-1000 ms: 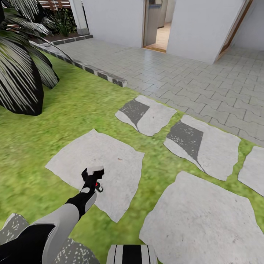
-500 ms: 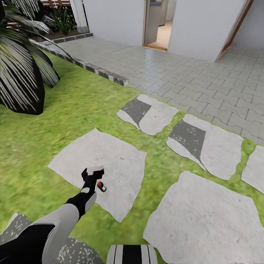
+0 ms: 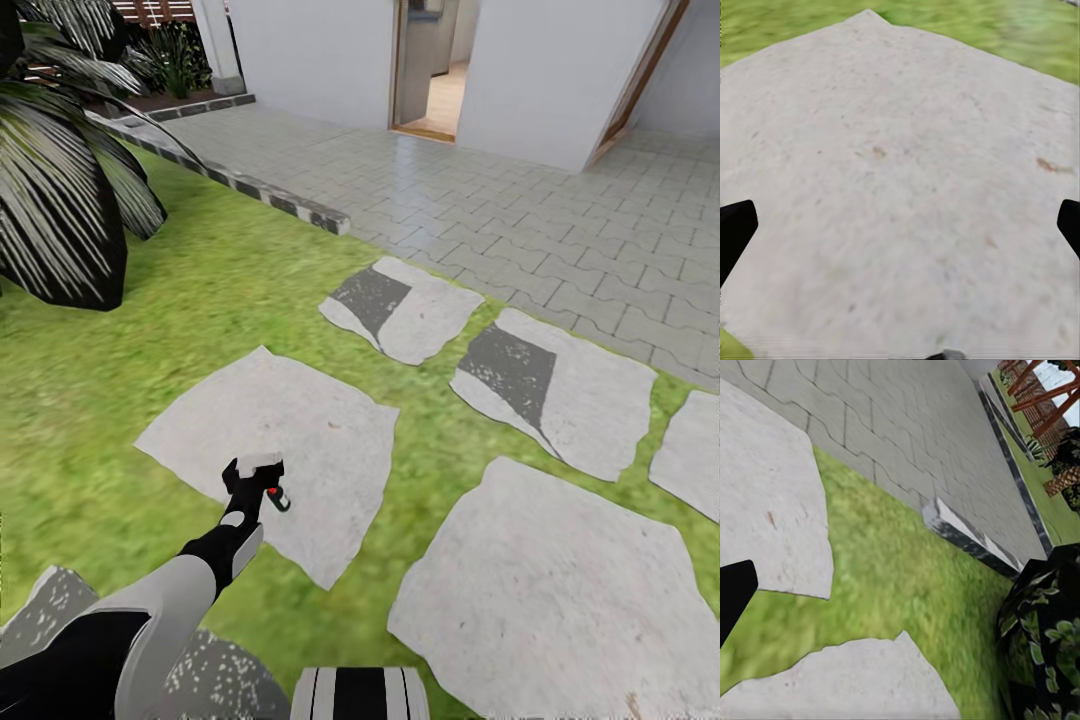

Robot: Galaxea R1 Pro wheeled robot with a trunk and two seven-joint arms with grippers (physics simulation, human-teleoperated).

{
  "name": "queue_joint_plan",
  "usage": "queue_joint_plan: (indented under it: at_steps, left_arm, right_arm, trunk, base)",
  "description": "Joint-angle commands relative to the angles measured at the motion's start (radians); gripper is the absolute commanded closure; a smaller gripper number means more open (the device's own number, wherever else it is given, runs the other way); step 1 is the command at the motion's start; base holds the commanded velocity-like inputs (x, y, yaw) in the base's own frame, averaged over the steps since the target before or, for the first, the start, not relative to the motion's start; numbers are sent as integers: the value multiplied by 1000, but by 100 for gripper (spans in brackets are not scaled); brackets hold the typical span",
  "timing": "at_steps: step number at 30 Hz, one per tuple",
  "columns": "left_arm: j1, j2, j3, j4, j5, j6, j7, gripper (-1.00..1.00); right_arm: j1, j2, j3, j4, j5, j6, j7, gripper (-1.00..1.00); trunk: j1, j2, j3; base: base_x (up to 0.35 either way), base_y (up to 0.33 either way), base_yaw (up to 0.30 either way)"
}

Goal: In the garden, pick up the pesticide atomizer on the floor and spray pesticide onto both trees until each tree trunk is fully covered.

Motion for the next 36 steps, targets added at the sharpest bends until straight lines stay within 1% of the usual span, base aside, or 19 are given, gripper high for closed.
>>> queue_joint_plan:
  at_steps: [1, 7, 17, 24, 25, 26, 27, 28, 29, 33, 34, 35, 36]
  left_arm:
    - [0, 0, 0, 0, 0, 0, 0, -100]
    - [0, -1, 0, 0, 0, 0, 0, -100]
    - [0, -2, 0, 1, -1, -1, 0, -100]
    - [0, -6, -2, 1, -1, 0, 0, -100]
    - [0, -6, -2, 1, -1, 0, 0, -100]
    - [0, -7, -2, 1, -1, 0, 0, -100]
    - [0, -7, -2, 2, -1, 0, 0, -100]
    - [0, -7, -2, 2, -1, 0, 0, -100]
    - [0, -7, -2, 2, -1, 0, 0, -100]
    - [0, -7, -2, 2, -1, 0, 0, -100]
    - [0, -7, -2, 2, -1, 0, 0, -100]
    - [0, -7, -2, 2, -1, 0, 0, -100]
    - [0, -7, -2, 2, -1, 0, 0, -100]
  right_arm:
    - [0, 0, 0, 0, 0, 0, 0, -100]
    - [0, 2, 0, 1, -2, 0, 0, -100]
    - [0, 22, 0, -21, -4, 1, 1, -100]
    - [0, 61, -1, -84, -4, 4, 1, -100]
    - [0, 74, -1, -91, -5, 4, 2, -100]
    - [0, 80, -1, -93, -5, 4, 2, -100]
    - [0, 95, -1, -97, -5, 4, 2, -100]
    - [0, 95, -1, -97, -5, 4, 2, -100]
    - [0, 112, -1, -99, -4, 3, 3, -100]
    - [0, 150, -1, -101, -4, 1, 4, -100]
    - [0, 163, 0, -102, -3, 0, 4, -100]
    - [0, 163, 0, -102, -3, 0, 4, -100]
    - [0, 172, 0, -102, -3, 0, 6, -100]
  trunk:
    - [0, 0, 0]
    - [0, 0, 0]
    - [0, 0, 0]
    - [0, 0, 0]
    - [0, 0, 0]
    - [0, 0, 0]
    - [0, 0, 0]
    - [0, 0, 0]
    - [0, 0, 0]
    - [0, 0, 0]
    - [0, 0, 0]
    - [0, 0, 0]
    - [0, 0, 0]
  base:
    - [-127, -1, 0]
    - [-175, 0, 0]
    - [-26, 0, 0]
    - [-2, -90, 0]
    - [0, -72, 0]
    - [0, -58, 0]
    - [0, -37, 0]
    - [0, -37, 0]
    - [0, -24, 0]
    - [0, -14, 0]
    - [0, -6, 0]
    - [0, -6, 0]
    - [0, -4, 0]
